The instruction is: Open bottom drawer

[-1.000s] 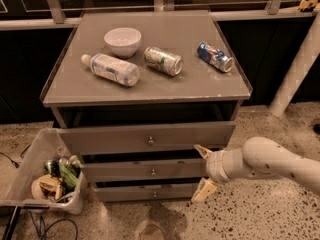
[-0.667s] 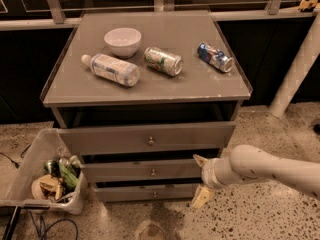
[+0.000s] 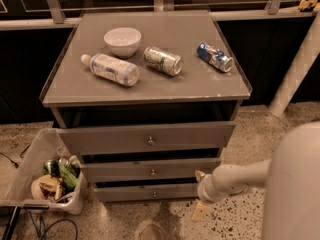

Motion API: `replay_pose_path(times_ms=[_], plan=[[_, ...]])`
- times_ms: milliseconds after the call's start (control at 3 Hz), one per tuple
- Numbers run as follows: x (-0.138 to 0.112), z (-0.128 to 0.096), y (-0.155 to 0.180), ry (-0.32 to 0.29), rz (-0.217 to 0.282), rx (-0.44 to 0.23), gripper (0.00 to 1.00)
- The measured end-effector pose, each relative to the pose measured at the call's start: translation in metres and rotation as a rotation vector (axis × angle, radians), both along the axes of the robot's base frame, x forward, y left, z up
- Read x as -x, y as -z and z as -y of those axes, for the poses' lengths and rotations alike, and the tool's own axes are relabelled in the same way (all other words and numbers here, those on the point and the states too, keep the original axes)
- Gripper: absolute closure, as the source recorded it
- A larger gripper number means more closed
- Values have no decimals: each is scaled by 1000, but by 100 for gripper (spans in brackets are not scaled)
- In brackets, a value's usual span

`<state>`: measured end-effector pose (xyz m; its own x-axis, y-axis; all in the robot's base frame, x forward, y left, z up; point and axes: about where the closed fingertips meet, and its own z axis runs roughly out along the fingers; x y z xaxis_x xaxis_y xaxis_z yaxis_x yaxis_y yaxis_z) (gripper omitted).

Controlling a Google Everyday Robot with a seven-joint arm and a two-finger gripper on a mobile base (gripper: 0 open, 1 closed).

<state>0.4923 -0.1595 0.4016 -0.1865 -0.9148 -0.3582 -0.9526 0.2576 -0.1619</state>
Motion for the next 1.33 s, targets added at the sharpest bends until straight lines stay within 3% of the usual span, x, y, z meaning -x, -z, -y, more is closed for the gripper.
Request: replay_pose_path(times_ms=[333,667,1000,1333], plan=[[-4,-2,44,2,33,-1,0],[-5,-8,90,-51,82,-79,0],[-5,-29,115,-89,91,-225,0],[-21,-14,102,-70,128,-275,0]])
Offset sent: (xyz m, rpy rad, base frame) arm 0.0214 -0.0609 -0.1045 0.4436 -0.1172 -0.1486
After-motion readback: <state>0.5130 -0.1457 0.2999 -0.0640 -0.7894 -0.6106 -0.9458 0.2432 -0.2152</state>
